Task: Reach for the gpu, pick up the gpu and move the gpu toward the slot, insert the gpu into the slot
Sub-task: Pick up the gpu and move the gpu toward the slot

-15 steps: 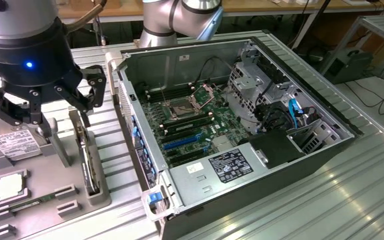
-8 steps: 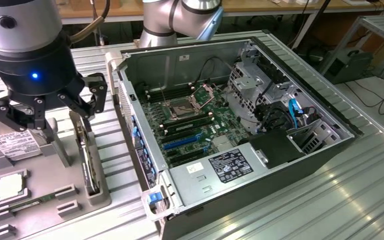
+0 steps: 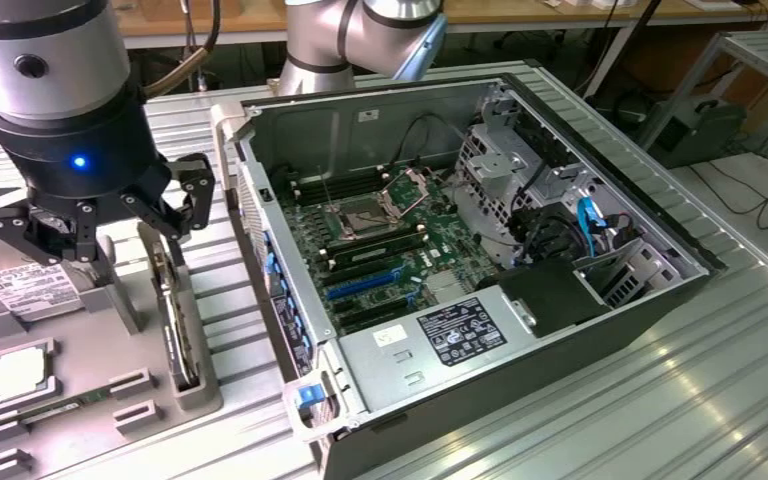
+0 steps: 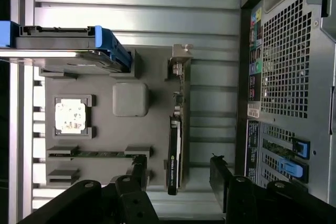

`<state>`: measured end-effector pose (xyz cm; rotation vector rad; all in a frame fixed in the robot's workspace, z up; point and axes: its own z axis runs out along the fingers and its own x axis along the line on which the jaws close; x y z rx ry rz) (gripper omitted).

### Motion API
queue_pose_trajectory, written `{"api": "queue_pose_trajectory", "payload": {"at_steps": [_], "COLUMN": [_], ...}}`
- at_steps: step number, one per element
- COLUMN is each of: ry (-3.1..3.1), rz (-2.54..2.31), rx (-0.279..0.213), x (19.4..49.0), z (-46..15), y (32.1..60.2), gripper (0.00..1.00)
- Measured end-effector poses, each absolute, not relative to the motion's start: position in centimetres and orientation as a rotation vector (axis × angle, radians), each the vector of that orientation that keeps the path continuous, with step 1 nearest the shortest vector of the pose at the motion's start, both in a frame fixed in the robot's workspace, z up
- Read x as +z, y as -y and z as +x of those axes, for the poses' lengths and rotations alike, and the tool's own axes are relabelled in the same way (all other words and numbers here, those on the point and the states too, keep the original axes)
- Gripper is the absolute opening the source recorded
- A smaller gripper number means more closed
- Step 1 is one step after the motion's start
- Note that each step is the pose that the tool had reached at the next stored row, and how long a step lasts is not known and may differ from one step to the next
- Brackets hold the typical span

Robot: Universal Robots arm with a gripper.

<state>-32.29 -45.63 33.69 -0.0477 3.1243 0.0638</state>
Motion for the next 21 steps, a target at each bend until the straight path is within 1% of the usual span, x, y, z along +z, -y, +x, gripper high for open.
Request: {"api": "queue_pose_trajectory", "payload": {"at_steps": [21], "ry": [-3.124], "rz": [-0.048], "rx": [0.063], "x": [29.2], "z": [-32.3], "y": [46.2], "gripper": [0.60]}}
